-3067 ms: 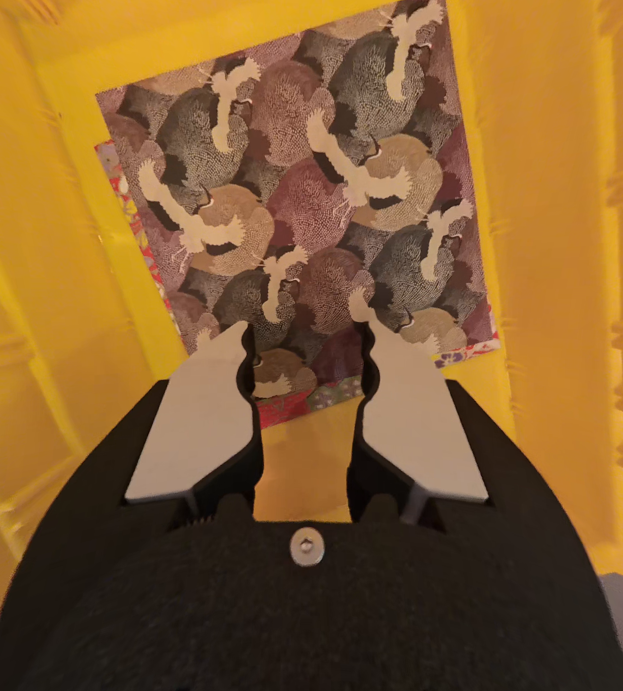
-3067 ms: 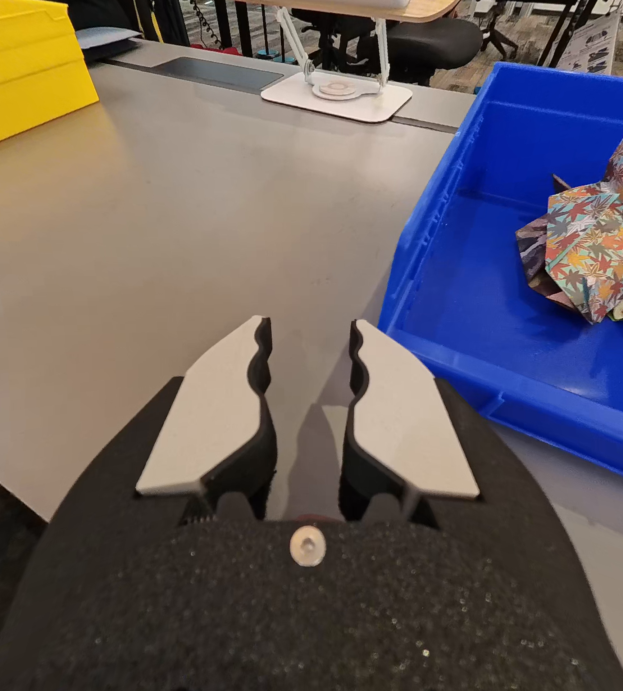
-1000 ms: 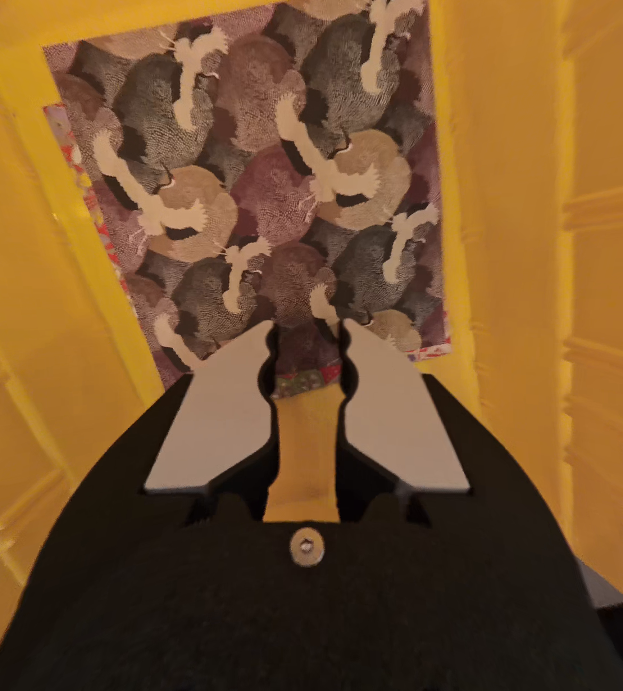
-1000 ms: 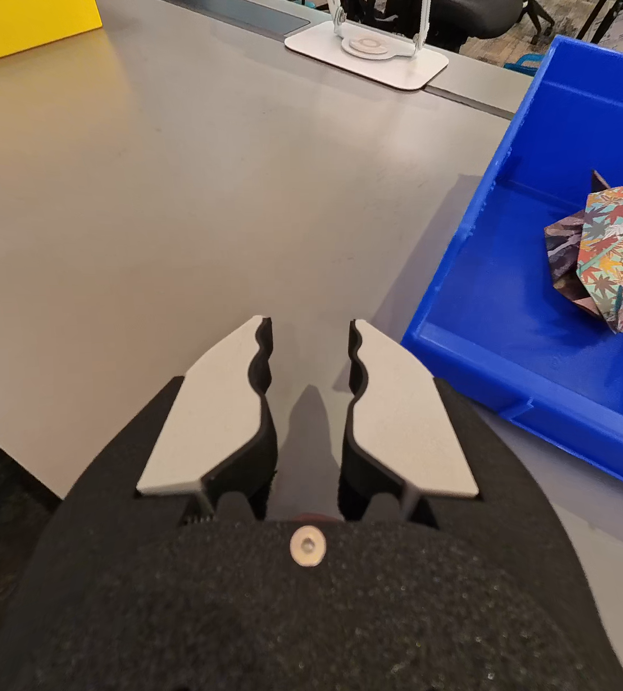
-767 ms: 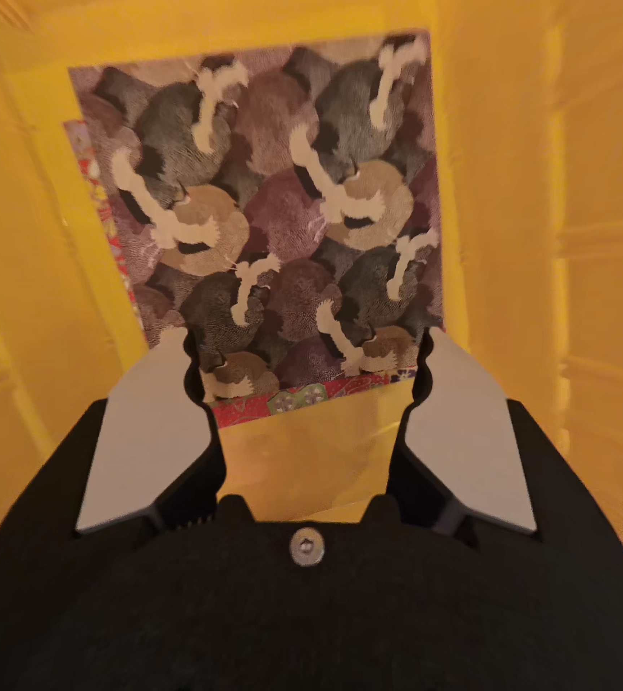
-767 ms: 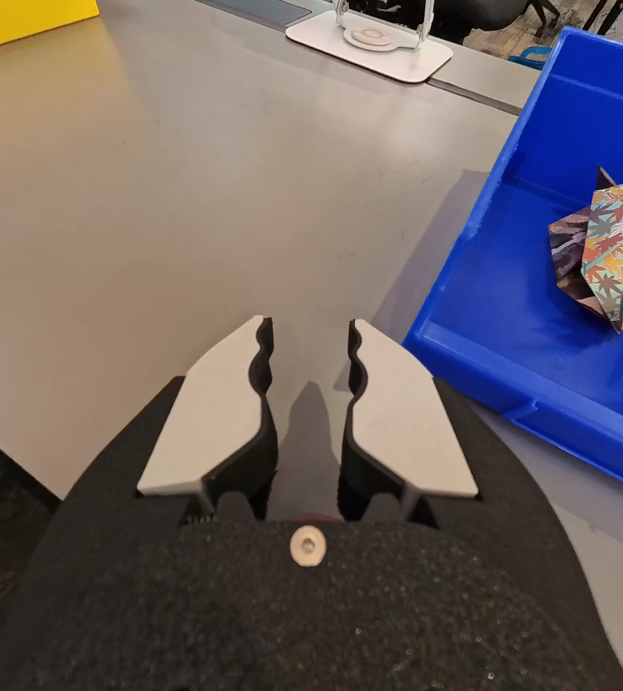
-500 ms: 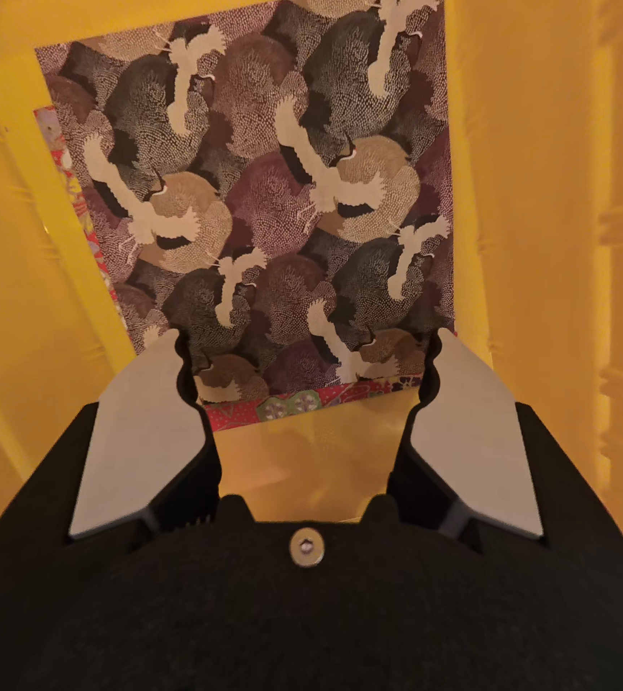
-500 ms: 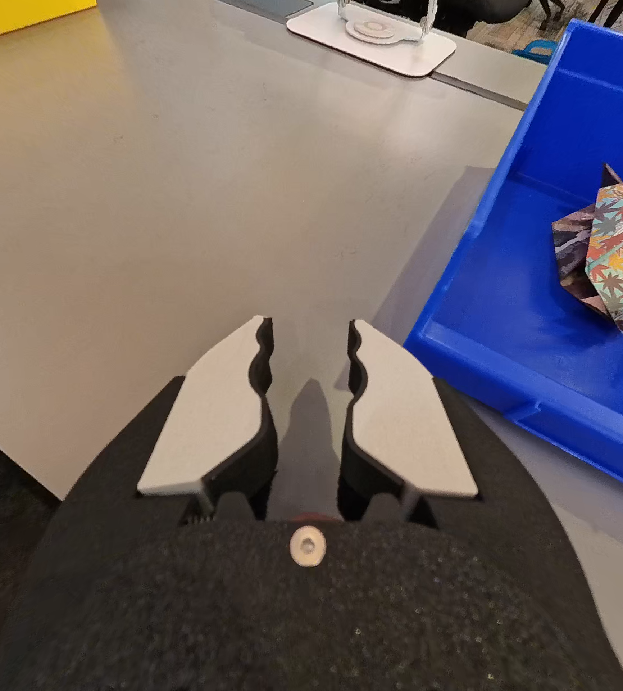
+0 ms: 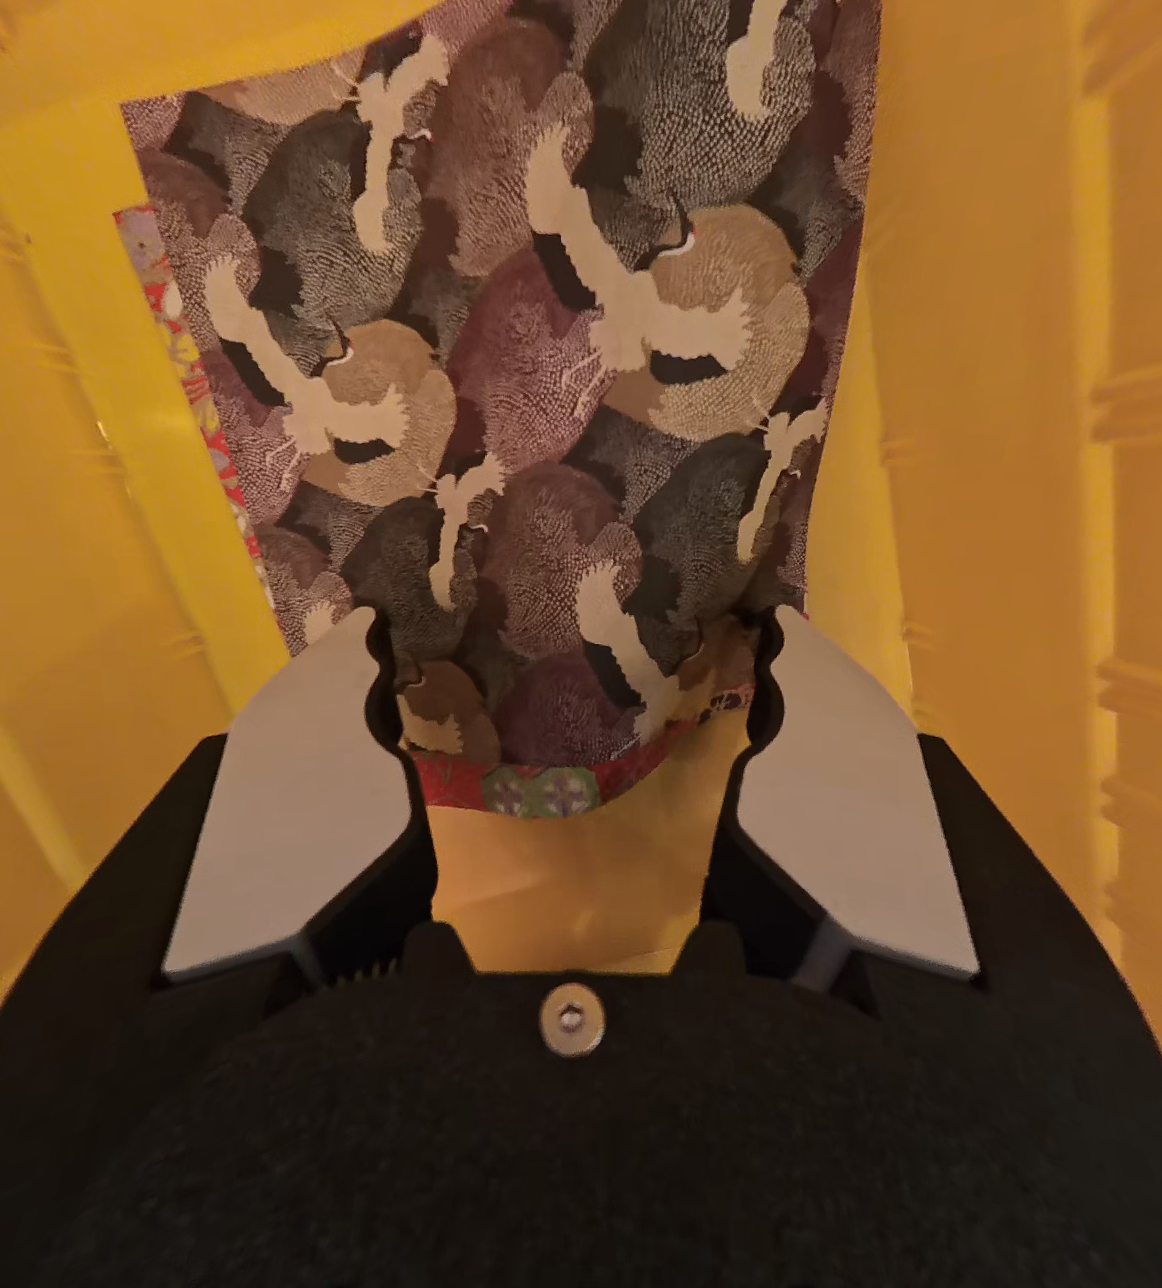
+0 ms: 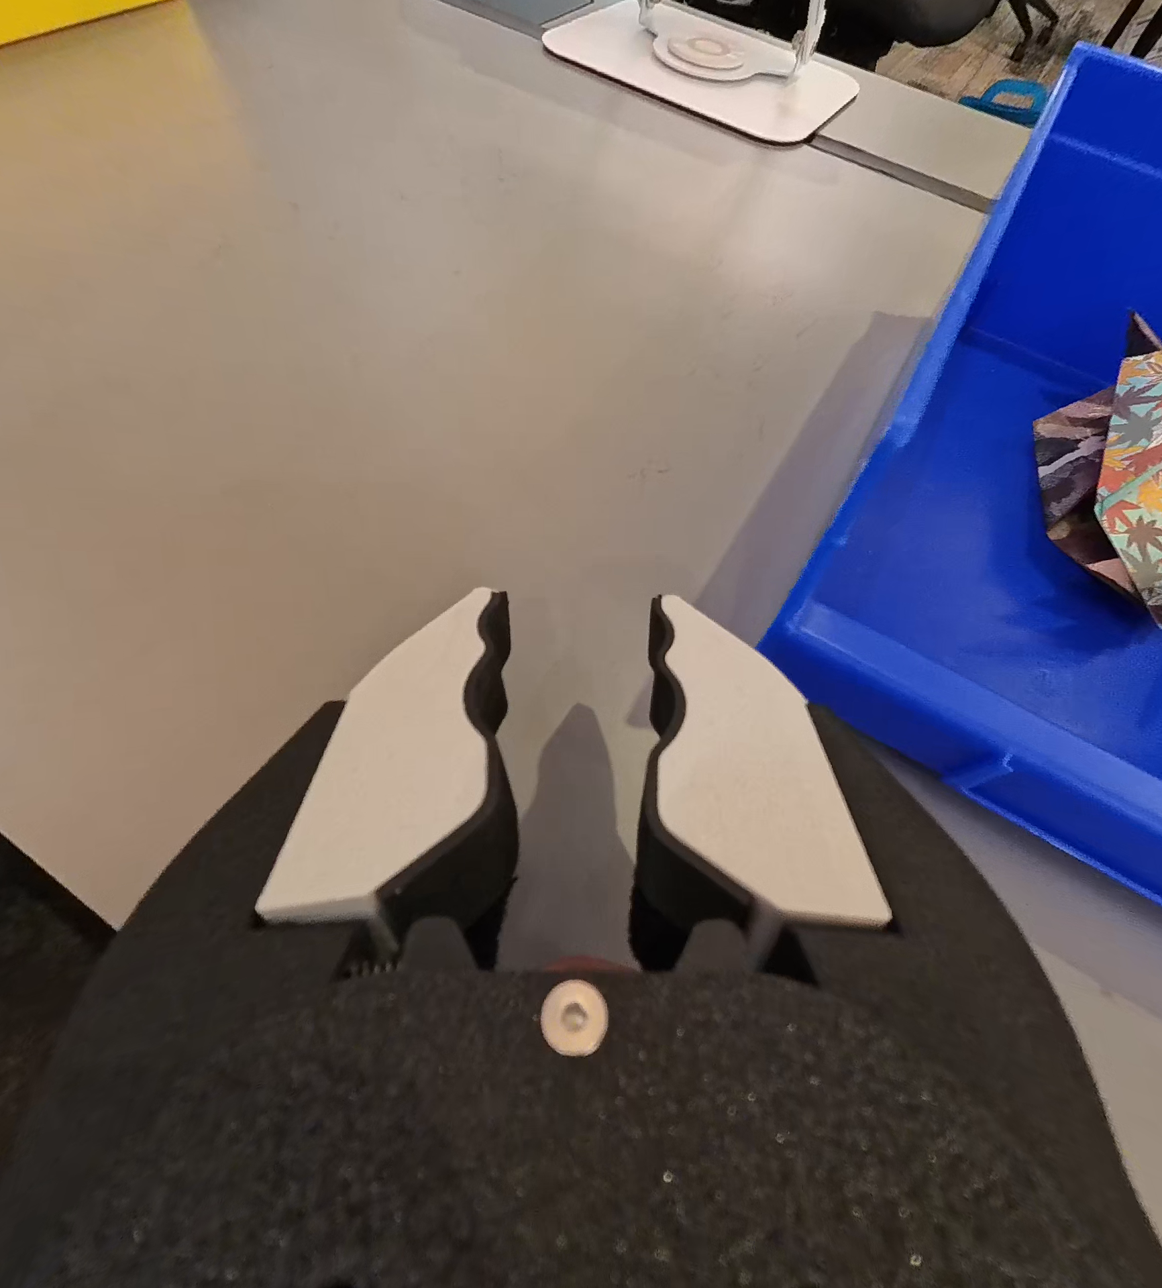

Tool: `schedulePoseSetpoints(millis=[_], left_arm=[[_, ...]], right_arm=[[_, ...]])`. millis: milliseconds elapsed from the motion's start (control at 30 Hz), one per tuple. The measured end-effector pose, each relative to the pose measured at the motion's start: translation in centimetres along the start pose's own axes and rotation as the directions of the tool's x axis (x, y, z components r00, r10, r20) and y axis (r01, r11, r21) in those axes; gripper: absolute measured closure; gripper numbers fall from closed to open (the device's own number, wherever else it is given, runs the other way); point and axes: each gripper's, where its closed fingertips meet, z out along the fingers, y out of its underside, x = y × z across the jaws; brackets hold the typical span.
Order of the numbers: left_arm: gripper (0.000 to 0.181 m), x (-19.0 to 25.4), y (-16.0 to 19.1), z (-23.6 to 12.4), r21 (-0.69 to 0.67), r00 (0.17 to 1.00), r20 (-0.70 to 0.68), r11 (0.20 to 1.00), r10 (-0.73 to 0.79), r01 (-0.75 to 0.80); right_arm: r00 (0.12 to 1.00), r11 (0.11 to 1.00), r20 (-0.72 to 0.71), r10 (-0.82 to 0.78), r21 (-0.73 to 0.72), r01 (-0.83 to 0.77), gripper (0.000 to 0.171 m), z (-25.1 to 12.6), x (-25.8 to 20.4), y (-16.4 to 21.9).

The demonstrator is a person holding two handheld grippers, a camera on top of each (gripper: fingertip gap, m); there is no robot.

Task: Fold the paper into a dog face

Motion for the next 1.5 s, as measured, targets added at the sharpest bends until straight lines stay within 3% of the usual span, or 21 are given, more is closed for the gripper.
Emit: schedulePoseSetpoints(millis=[667,967,1000,1067,1233,1500], left_arm=[[0.095,0.1,-0.3,-1.4,0.010,0.999,-0.052,1.000,-0.006,0.006],[0.115,0.0,-0.3,-1.7,0.018,0.997,-0.069,1.000,-0.020,0.022],[0.110,-0.2,-0.4,-1.6,0.020,0.997,-0.065,0.999,-0.033,0.034],[0.081,-0.6,-0.7,-1.5,0.034,0.996,-0.048,0.997,-0.071,0.073],[0.055,-0.7,-1.2,-0.1,0.004,0.993,-0.014,0.993,-0.117,0.117],[0.058,-0.5,-1.1,1.1,-0.034,0.994,0.049,0.994,-0.102,0.103]], right_arm=[[1.000,1.000,0.003,-0.012,-0.014,0.012,0.134,0.2,-0.1,0.1],[1.000,1.000,0.003,-0.021,-0.017,0.021,0.133,0.2,-0.2,0.2],[1.000,1.000,0.004,-0.022,-0.018,0.022,0.133,0.2,-0.2,0.2],[1.000,1.000,0.003,-0.024,-0.020,0.024,0.133,0.2,-0.3,0.2],[0.999,0.998,0.003,-0.039,-0.040,0.039,0.133,0.4,-0.4,0.4],[0.997,0.996,0.006,-0.072,-0.043,0.072,0.133,0.4,-0.7,0.5]])
